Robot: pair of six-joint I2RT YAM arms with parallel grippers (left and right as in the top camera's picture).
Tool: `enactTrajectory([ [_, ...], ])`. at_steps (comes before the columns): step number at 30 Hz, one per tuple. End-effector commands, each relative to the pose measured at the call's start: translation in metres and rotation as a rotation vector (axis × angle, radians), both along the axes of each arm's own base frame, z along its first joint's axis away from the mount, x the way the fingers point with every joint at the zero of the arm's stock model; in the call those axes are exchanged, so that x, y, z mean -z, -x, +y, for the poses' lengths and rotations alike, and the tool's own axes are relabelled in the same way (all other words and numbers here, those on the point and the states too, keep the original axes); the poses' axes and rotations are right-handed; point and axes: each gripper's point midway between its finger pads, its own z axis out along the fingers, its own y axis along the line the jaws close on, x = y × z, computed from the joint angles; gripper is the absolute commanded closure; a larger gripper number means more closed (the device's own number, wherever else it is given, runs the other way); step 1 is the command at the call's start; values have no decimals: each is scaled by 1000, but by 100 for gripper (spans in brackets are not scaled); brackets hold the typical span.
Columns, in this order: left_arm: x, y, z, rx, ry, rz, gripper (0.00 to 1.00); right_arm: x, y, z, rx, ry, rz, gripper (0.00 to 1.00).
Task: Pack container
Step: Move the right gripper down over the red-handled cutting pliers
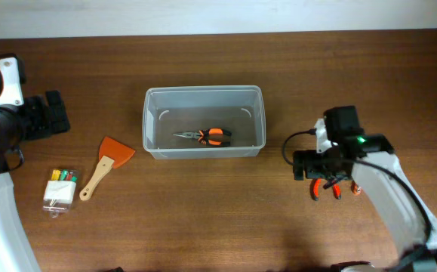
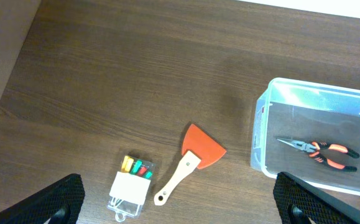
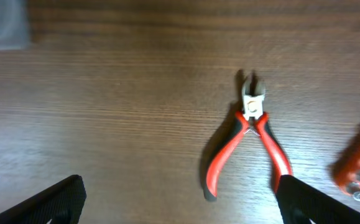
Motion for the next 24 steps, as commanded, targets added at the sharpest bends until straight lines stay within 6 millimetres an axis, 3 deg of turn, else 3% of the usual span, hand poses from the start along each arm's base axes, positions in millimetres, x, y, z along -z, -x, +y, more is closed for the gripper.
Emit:
enactTrajectory([
  [1,-3,-1,-1,7,5,-9,1,30,4,1,31,9,106,2],
  [3,-3,-1,-1,7,5,-9,1,47,9,1,39,15,171,1],
  [5,-3,-1,-1,7,5,-9,1,52,10,1,39,16,189,1],
  [24,-3,-1,-1,7,4,-9,1,54,9,1,57,14,188,1],
])
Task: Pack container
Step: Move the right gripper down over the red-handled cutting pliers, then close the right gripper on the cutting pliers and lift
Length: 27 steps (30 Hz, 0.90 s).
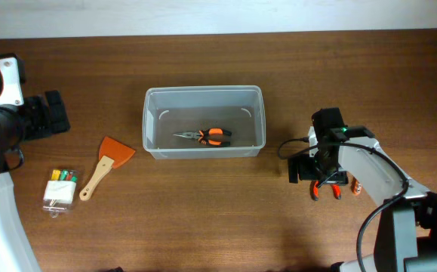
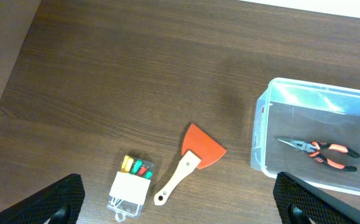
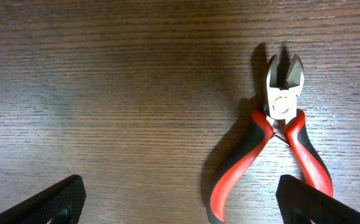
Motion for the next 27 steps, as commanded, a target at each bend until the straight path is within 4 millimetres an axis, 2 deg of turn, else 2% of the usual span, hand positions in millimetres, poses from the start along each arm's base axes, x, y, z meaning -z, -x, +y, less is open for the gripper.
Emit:
enactTrajectory([
  [1,-3,-1,-1,7,4,-9,1,2,1,1,16,6,4,2],
  [7,-3,-1,-1,7,4,-9,1,6,1,0,23,10,13,1],
  [26,-3,-1,-1,7,5,-8,1,38,6,1,23,14,101,0],
  [27,-3,-1,-1,7,5,-8,1,39,6,1,22,15,104,3],
])
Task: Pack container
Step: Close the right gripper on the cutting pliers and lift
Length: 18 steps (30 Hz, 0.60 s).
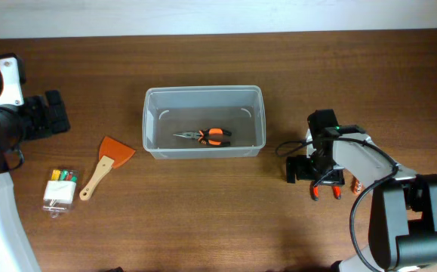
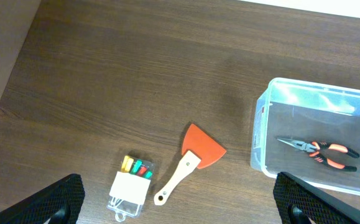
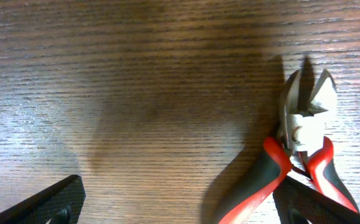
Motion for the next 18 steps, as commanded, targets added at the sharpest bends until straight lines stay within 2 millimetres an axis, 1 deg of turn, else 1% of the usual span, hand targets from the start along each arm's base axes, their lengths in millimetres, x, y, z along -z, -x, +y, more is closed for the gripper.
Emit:
enactTrajectory([
  [1,-3,-1,-1,7,5,-8,1,14,8,1,3,2,52,7],
  [4,-3,-1,-1,7,5,-8,1,14,7,1,3,2,48,27],
  [6,-3,-1,-1,7,5,-8,1,14,7,2,3,2,48,37],
  [10,-2,0,-1,7,5,-7,1,14,7,1,3,2,48,39],
  [12,-2,0,-1,7,5,-7,1,14,7,1,3,2,48,48],
  [16,-2,0,-1,7,5,-7,1,14,7,2,3,2,48,58],
  [18,-2,0,-1,7,5,-7,1,14,7,2,3,2,48,61],
])
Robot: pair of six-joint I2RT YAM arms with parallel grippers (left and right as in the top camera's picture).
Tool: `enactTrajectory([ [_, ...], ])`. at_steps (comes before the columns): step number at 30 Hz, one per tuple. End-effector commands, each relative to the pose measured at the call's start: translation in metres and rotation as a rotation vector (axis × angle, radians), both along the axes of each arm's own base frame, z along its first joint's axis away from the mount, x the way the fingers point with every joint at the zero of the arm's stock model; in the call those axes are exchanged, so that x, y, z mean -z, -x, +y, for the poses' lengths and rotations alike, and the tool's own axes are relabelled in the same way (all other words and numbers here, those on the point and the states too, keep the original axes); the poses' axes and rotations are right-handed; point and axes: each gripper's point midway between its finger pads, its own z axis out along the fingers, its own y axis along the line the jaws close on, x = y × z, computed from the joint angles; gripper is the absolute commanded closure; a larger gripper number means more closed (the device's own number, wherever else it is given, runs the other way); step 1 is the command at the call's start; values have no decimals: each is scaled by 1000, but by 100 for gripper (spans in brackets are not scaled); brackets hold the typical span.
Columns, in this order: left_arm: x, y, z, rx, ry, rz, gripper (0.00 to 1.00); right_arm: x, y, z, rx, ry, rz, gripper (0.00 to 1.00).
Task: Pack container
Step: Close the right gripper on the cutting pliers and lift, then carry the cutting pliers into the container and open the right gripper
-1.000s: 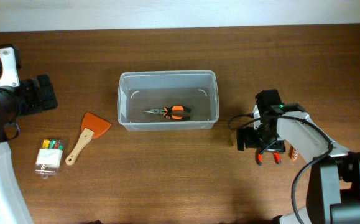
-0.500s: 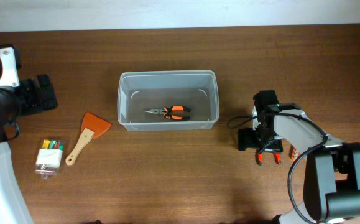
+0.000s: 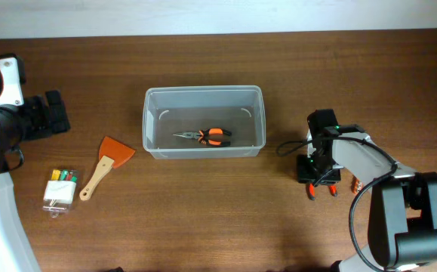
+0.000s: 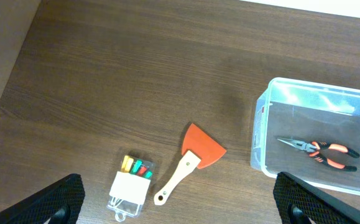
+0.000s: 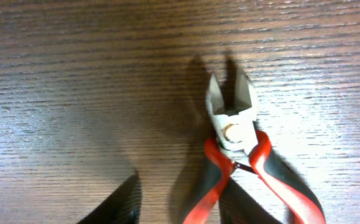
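Note:
A clear plastic container stands mid-table with orange-handled long-nose pliers inside. Red-handled cutters lie on the wood right of it, seen from above as cutters. My right gripper is low over them, open but narrowed. One finger is left of the left handle and the other sits between the two handles. My left gripper hangs wide open, high over the table's left side, holding nothing.
An orange scraper with a wooden handle and a small clear packet of coloured pieces lie left of the container. The right arm's cable loops between the container and the right gripper.
My right gripper's fingers have drawn in from wide apart to either side of the cutters' left handle, and the cutters now sit nearer the middle of the wrist view. The left arm is unchanged.
My right gripper was wide open, high over the red cutters. At the following two moments it was lower and closer, still wide open. Now its fingers have narrowed around one handle. The left arm, container, pliers, scraper and packet stayed put throughout.

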Motion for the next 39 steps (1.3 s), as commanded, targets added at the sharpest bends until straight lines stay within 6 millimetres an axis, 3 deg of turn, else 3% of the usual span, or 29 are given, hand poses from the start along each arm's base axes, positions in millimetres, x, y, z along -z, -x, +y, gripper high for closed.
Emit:
enactTrajectory([
  [1,-2,-1,-1,7,5,-8,1,12,8,7,0,-29,45,62],
  [4,-2,-1,-1,7,5,-8,1,12,8,7,0,-29,43,67],
  [7,-2,-1,-1,7,5,-8,1,12,7,7,0,-29,42,80],
  [11,-2,-1,-1,7,5,-8,1,12,6,7,0,-29,35,84],
  [13,-2,-1,-1,7,5,-8,1,12,4,7,0,-30,28,94],
  [17,-2,-1,-1,7,5,-8,1,11,-5,8,-1,-33,-3,96],
  [20,-3,-1,-1,7,5,-8,1,-3,-21,9,-2,-35,-38,96],
  [23,-3,-1,-1,7,4,-10,1,-36,-47,9,-7,-28,-98,96],
  [26,-3,-1,-1,7,4,-10,1,-93,-80,6,-46,6,-196,96],
  [27,-3,-1,-1,7,4,-10,1,-133,-98,9,-99,29,-268,96],
  [29,-3,-1,-1,7,4,-10,1,-180,-116,19,-181,50,-364,96],
  [32,-3,-1,-1,7,4,-10,1,-238,-132,54,-379,50,-510,96],
  [35,-3,-1,-1,7,4,-10,1,-269,-130,105,-668,17,-612,96],
  [37,-3,-1,-1,7,4,-10,1,-273,-119,144,-913,-20,-650,96],
  [39,-3,-1,-1,7,4,-10,1,-268,-111,169,-1084,-17,-654,96],
])
